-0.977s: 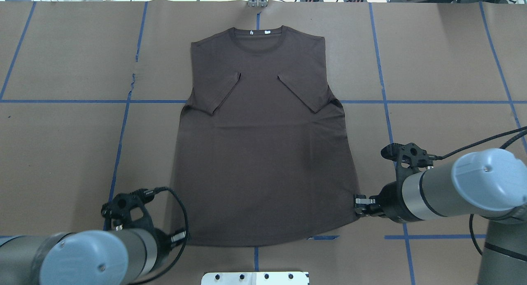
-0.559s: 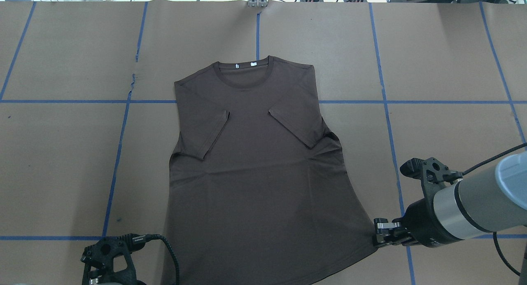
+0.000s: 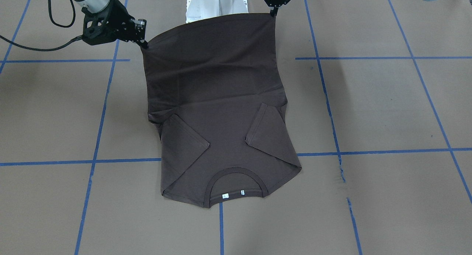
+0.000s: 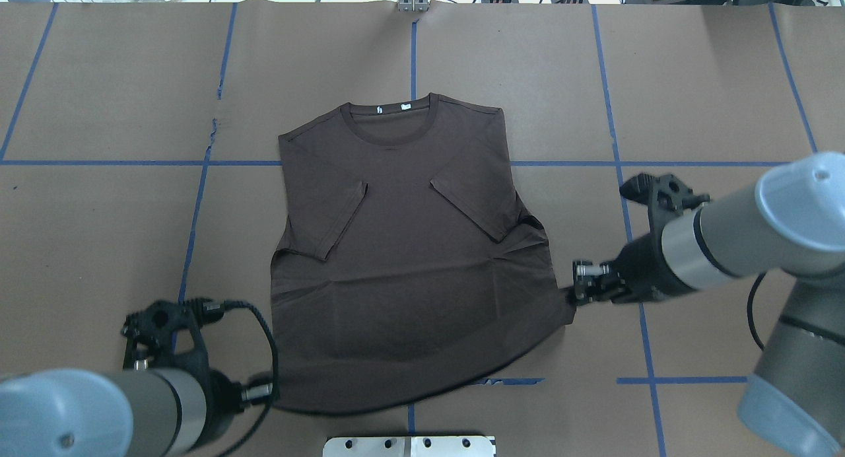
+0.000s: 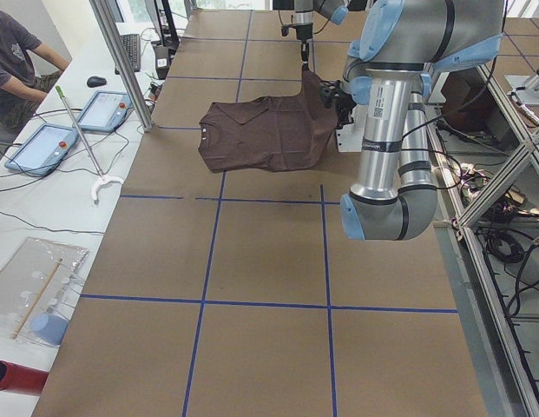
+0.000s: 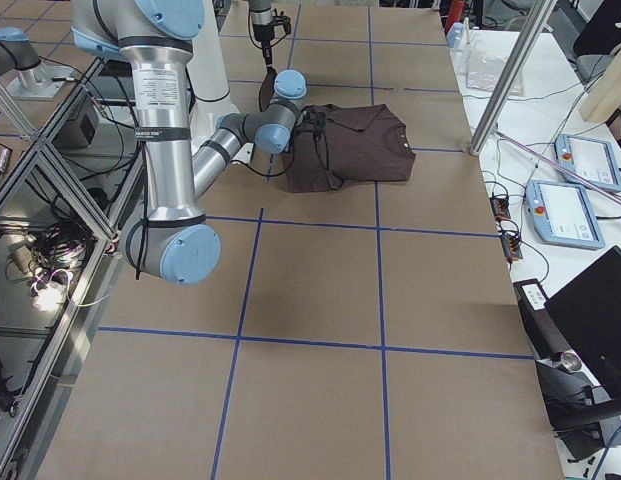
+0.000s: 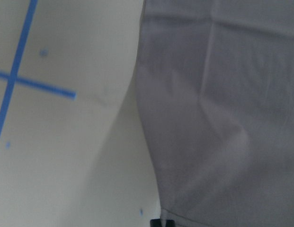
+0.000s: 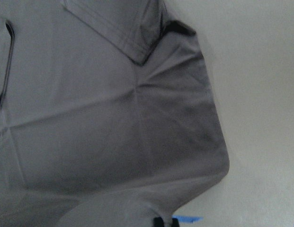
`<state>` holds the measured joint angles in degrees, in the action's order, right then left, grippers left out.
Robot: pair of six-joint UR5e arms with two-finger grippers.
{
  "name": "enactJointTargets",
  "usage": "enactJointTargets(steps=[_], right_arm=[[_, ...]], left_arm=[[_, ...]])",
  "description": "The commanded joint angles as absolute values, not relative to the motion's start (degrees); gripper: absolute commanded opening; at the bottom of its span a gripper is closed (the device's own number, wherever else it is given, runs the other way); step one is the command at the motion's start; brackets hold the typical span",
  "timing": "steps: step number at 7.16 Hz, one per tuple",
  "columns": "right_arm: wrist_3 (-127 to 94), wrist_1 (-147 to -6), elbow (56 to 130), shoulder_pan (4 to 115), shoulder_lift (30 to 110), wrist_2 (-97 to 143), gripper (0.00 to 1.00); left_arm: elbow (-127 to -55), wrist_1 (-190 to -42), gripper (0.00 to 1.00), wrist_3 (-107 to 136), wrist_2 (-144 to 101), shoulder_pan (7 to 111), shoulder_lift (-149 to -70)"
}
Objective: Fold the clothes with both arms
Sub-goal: 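Lift both hem corners and fold them toward the collar with both grippers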
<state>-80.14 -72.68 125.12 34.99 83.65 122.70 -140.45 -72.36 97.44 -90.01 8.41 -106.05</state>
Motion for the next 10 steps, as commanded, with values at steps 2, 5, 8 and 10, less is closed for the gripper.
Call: enactJointTargets(steps=[2, 5, 8, 10], right_arm=[[-76.6, -72.7, 109.0, 44.2, 68.1, 121.7, 0.00], [-74.1, -72.1, 93.5, 47.5, 58.5, 120.6, 0.00], [-73.2, -72.0, 79.1, 50.0, 49.5, 120.6, 0.00], [-73.0, -72.0, 74.2, 50.4, 46.4, 120.5, 0.00]], left_arm=[[-130.2, -78.3, 0.00, 89.7, -91.7, 21.1, -107.7], [-109.0, -99.1, 0.00, 83.2, -96.1, 33.8, -109.4], [-97.0, -102.4, 0.00, 77.8, -96.4, 39.3, -116.8], [-96.0, -104.3, 0.00, 77.0, -96.3, 41.0, -116.9]])
